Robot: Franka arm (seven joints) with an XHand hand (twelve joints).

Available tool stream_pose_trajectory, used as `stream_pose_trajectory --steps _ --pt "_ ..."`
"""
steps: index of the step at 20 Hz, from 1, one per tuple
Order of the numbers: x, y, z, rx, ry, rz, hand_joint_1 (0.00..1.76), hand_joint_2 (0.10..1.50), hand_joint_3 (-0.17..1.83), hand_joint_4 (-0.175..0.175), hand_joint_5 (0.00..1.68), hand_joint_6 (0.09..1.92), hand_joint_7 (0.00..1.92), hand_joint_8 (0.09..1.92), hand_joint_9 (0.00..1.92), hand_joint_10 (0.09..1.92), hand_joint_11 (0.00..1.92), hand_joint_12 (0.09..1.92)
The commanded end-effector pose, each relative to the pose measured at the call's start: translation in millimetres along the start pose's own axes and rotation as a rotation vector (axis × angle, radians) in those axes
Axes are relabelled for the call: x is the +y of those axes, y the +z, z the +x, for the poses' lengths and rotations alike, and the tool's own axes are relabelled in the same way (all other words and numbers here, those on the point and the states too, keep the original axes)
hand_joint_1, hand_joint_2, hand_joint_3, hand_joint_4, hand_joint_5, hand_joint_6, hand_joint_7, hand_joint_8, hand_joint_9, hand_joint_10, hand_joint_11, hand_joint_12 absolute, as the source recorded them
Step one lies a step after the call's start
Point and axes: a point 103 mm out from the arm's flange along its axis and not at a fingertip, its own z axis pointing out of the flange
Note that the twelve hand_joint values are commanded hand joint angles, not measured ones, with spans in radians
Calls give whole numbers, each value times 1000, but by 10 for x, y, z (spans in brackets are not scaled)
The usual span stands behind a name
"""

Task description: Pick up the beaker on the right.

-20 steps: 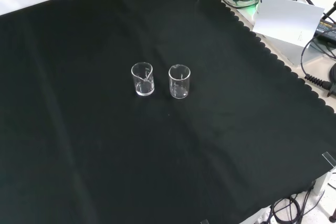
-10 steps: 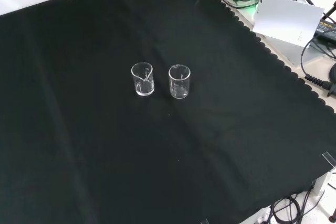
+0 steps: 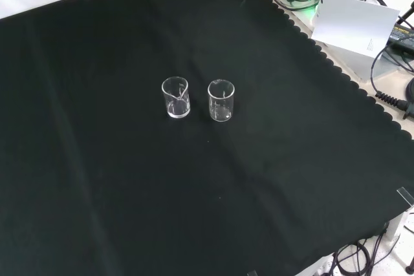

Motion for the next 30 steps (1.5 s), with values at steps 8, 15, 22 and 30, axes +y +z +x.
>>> stream_pose_trajectory --steps 8,15,22,30 --pt "693 897 -300 92 37 72 88 1257 252 -35 316 87 13 494 94 646 0 1160" --pt "1088 1373 -357 169 -14 48 134 1235 234 -38 323 87 28 507 107 652 0 1162" --pt "1431 1878 -446 262 -65 78 209 1176 209 -38 338 87 88 541 184 670 0 1181" --pt "1770 2476 -386 357 -125 143 359 1060 170 -37 339 87 103 559 238 664 0 1223"
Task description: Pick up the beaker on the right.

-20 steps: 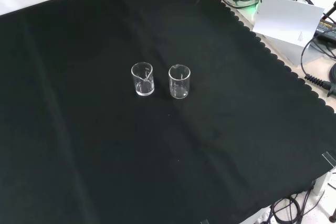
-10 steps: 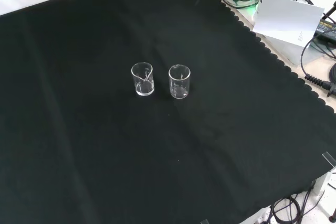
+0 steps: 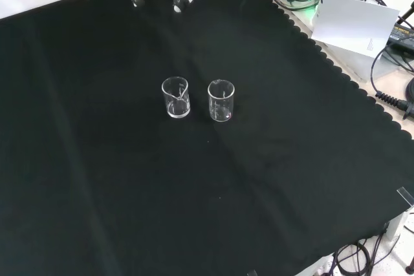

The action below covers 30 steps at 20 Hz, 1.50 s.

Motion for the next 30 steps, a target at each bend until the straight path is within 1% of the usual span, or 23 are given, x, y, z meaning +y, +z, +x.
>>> stream_pose_trajectory --steps 1,5,7,8,12,14,15,18,20,22,27,30 --pt "648 548 -110 135 -86 21 383 1042 163 -36 336 87 102 560 237 663 0 1224" --pt "823 758 -66 144 -131 45 541 961 133 -33 318 87 91 559 227 656 0 1227" --pt "935 919 -35 155 -162 70 607 928 122 -33 310 87 84 557 221 654 0 1228" --pt "961 966 -20 164 -173 71 633 915 118 -33 306 87 80 557 219 653 0 1229" --pt "1031 1169 77 175 -246 115 750 872 109 -34 335 87 88 562 224 655 0 1234" --pt "1050 1243 85 187 -271 126 778 853 116 -33 347 87 106 568 240 655 0 1251" --pt "1063 1280 79 195 -284 131 790 829 149 -33 351 87 110 569 247 648 0 1259" --pt "1085 1361 48 233 -345 151 821 676 420 -31 362 87 114 571 258 640 0 1273" --pt "1078 1377 20 252 -378 162 828 603 544 -29 367 87 116 575 268 639 0 1278" --pt "1065 1379 5 255 -394 167 830 578 582 -28 369 87 118 577 274 640 0 1279" --pt "1011 1436 -4 266 -431 184 830 563 595 -27 371 87 127 581 286 643 0 1279" --pt "984 1506 11 291 -449 178 836 552 598 -25 373 87 138 585 294 642 0 1288"
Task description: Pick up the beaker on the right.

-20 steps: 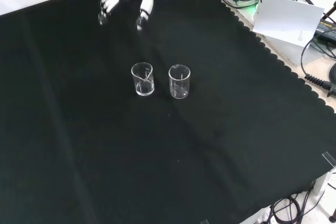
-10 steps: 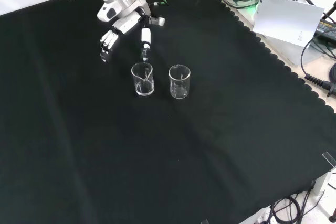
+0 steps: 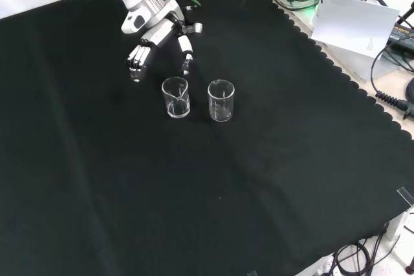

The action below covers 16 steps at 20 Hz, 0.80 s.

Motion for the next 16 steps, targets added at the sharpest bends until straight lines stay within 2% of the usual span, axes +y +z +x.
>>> stream_pose_trajectory --steps 1,5,7,10,13,16 --pt "-26 123 3 35 -30 -3 839 549 598 -25 380 87 143 586 296 642 0 1291" --pt "-1 314 -23 127 -49 -79 899 530 613 -31 451 87 216 609 352 644 0 1350" --pt "31 369 -28 168 -57 -93 926 516 637 -37 492 87 279 630 400 638 2 1385" --pt "87 431 -19 205 -77 -108 942 509 653 -43 523 87 328 651 438 640 16 1400" --pt "154 498 -11 236 -89 -86 948 505 663 -45 533 87 347 661 455 640 28 1401" --pt "191 531 1 253 -108 -93 951 497 679 -47 533 87 349 671 468 634 41 1393"
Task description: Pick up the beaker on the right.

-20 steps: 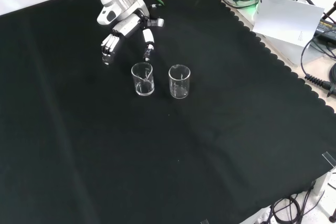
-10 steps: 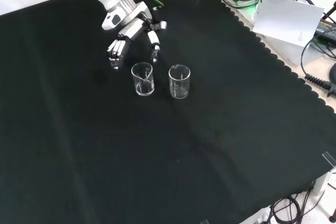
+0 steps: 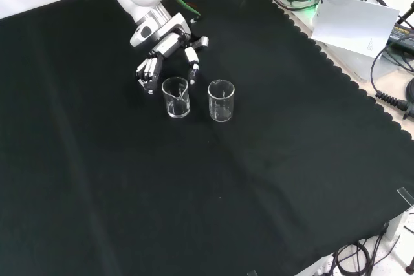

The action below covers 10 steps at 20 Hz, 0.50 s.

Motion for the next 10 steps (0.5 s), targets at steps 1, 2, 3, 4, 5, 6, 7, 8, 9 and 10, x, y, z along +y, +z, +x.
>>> stream_pose_trajectory --steps 1,2,3,4,5,6,7,8,9,10 --pt "100 85 19 54 -36 -7 951 496 683 -47 531 87 349 673 472 633 45 1392" --pt "108 88 21 57 -40 -9 952 494 686 -48 522 87 348 674 474 632 47 1391" --pt "120 93 23 60 -44 -8 952 493 687 -48 508 87 342 673 475 631 49 1391" --pt "125 95 25 61 -47 -9 951 492 689 -49 491 87 326 667 474 629 50 1391" --pt "133 102 32 66 -56 -16 947 490 689 -49 473 87 309 663 470 627 51 1391" --pt "138 105 38 71 -60 -20 943 488 690 -49 461 87 297 660 467 625 52 1391" --pt "144 107 49 70 -65 -23 939 485 689 -49 453 87 290 659 465 624 52 1390" --pt "151 107 58 69 -67 -26 933 481 688 -49 448 87 286 659 465 624 53 1390" --pt "170 112 80 71 -74 -30 928 479 686 -50 448 87 317 674 476 628 55 1391" --pt "181 117 90 75 -77 -32 924 478 685 -51 453 87 347 688 488 632 57 1391"
